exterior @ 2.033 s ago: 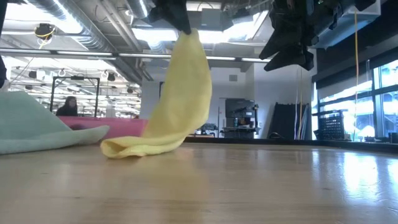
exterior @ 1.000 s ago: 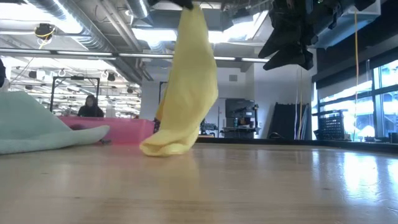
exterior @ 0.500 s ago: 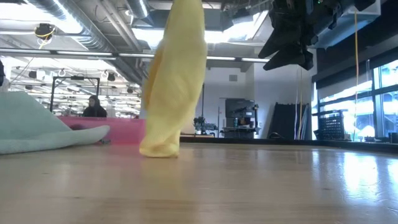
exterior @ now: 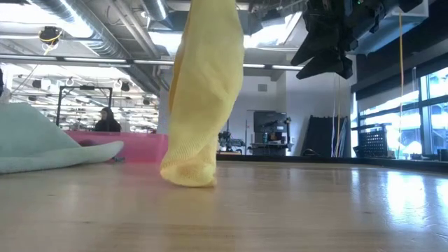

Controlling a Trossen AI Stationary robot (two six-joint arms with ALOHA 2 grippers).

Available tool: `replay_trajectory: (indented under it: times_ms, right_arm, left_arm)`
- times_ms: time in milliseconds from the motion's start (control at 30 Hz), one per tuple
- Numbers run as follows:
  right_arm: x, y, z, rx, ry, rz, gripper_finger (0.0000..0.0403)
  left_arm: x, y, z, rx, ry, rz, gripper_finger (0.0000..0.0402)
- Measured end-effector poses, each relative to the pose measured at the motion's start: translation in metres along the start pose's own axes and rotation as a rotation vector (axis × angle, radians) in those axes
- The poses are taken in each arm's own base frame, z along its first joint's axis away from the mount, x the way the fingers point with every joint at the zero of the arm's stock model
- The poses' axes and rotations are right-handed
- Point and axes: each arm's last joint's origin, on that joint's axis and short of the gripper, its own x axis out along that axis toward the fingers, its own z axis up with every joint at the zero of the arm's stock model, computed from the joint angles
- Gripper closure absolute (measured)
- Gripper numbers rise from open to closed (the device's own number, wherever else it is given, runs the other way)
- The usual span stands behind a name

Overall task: Fold microfiber towels
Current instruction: Fold the right yellow microfiber towel on the table

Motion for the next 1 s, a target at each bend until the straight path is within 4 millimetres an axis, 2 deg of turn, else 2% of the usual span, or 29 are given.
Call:
replay_trajectory:
  times_ms: [433, 1000]
  right_arm:
    - [0.0001, -0.0001, 0.0001, 0.0, 0.0, -0.001, 0.0231]
    - [0.0002, 0.0, 0.0, 0.0, 0.0, 0.0, 0.0231]
  left_arm:
    - [-0.0003, 0.005, -0.0031, -0.182, -0.002, 0.149, 0.0401]
    - [-0.0011, 0.004, -0.0061, -0.198, 0.018, 0.161, 0.0401]
